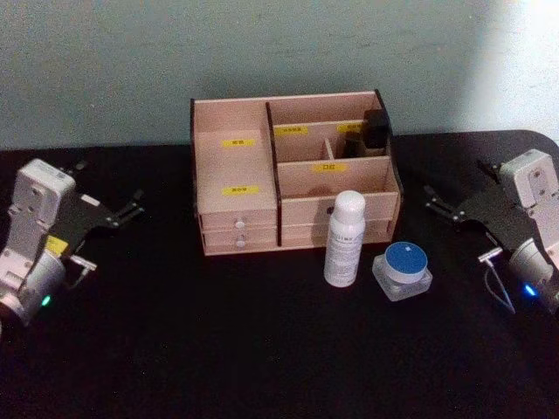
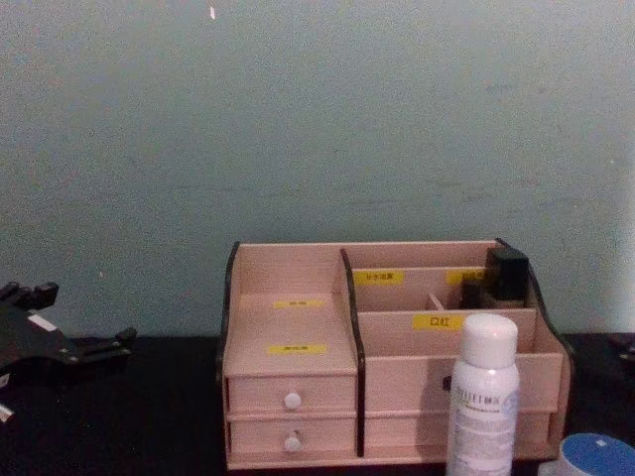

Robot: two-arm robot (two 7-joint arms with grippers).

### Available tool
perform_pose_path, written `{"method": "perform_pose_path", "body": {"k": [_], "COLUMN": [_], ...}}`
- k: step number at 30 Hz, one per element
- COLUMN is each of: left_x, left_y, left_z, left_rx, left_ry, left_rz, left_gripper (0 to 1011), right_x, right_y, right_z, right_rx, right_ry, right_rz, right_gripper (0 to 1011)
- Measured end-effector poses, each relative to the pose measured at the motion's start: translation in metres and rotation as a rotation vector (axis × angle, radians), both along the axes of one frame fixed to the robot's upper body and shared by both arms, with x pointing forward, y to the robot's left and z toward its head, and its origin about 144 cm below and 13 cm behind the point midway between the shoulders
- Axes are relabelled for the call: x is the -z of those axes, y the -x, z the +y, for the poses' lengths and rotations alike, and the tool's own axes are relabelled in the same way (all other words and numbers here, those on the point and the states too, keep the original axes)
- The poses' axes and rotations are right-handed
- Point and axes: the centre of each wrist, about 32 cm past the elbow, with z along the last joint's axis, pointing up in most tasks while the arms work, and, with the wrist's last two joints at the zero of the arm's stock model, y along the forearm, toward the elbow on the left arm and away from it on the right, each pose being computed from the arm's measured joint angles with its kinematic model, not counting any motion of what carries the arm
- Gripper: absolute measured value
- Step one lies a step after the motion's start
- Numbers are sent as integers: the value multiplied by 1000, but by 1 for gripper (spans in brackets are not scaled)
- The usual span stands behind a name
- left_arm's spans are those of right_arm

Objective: Pick up the facial cleanser and watermelon frost from the table and place them into the tiered storage box.

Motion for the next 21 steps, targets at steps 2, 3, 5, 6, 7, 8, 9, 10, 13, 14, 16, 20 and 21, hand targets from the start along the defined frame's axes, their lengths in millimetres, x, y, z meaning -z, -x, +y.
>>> {"method": "perform_pose_path", "body": {"k": [2,3,5,6,7,8,9,10,13,14,16,20,21], "left_x": [0,0,0,0,0,0,0,0,0,0,0,0,0], "left_y": [0,0,0,0,0,0,0,0,0,0,0,0,0], "left_z": [0,0,0,0,0,0,0,0,0,0,0,0,0], "left_rx": [0,0,0,0,0,0,0,0,0,0,0,0,0], "left_ry": [0,0,0,0,0,0,0,0,0,0,0,0,0], "left_rz": [0,0,0,0,0,0,0,0,0,0,0,0,0], "left_gripper": [1001,1001,1001,1001,1001,1001,1001,1001,1001,1001,1001,1001,1001], "right_x": [0,0,0,0,0,0,0,0,0,0,0,0,0], "right_y": [0,0,0,0,0,0,0,0,0,0,0,0,0], "right_z": [0,0,0,0,0,0,0,0,0,0,0,0,0], "right_rx": [0,0,0,0,0,0,0,0,0,0,0,0,0], "right_ry": [0,0,0,0,0,0,0,0,0,0,0,0,0], "right_rz": [0,0,0,0,0,0,0,0,0,0,0,0,0], "right_gripper": [1000,1000,1000,1000,1000,1000,1000,1000,1000,1000,1000,1000,1000]}}
